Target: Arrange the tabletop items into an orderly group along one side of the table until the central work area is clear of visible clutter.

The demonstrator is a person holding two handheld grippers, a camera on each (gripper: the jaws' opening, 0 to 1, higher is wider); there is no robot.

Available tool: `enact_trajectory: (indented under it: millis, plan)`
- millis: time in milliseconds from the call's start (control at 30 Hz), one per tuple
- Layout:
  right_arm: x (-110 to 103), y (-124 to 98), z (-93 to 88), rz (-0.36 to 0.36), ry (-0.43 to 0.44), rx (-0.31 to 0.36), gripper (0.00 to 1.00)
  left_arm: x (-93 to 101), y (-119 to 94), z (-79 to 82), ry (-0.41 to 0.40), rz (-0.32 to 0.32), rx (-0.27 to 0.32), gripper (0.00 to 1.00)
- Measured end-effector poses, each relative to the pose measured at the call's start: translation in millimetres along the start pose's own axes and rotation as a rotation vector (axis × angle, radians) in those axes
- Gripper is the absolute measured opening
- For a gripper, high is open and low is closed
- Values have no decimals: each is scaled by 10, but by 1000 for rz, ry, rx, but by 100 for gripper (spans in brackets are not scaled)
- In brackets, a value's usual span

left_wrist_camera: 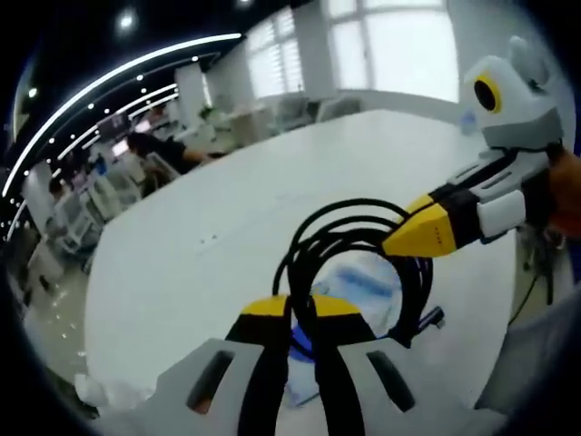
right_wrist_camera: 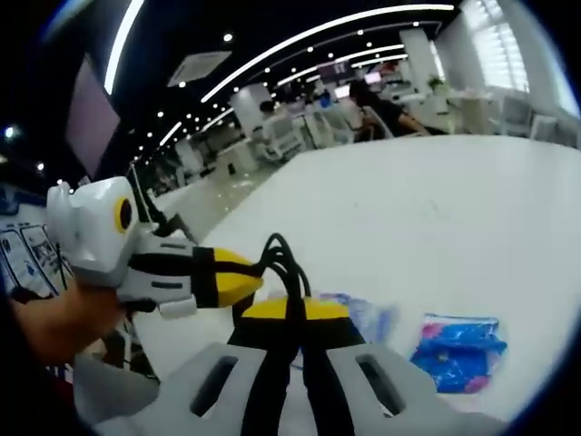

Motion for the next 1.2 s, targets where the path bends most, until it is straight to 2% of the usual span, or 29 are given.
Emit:
enact_trajectory:
  millis: [200, 433, 633, 967, 1200]
  plan:
    - [-33, -211, -166, -2, 7, -18, 2, 254, -107, -90, 4, -43, -17, 6]
    - [28, -449, -516, 1, 60, -46, 2, 594, -159, -263, -3, -115, -58, 6]
    - [66, -550, -736, -8, 94, -71, 2, 807, -148, -391, 16, -148, -94, 7]
    - [241, -634, -1018, -18, 156, -106, 2, 1074, 3, -540, 37, -199, -162, 7]
    - [464, -639, -1256, -11, 263, -118, 3, 1223, 175, -639, 39, -230, -215, 7]
Point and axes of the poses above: the point that each gripper's makers call its tool centre point, and the gripper's own axes: y roughly forward along the fingers, x roughly to its right, z roughly out of its top, the point moved 9 cm from there along -y, roughly backward along the fingers, and after that the axes turned 14 degrees about z, right-handed, at the moved point
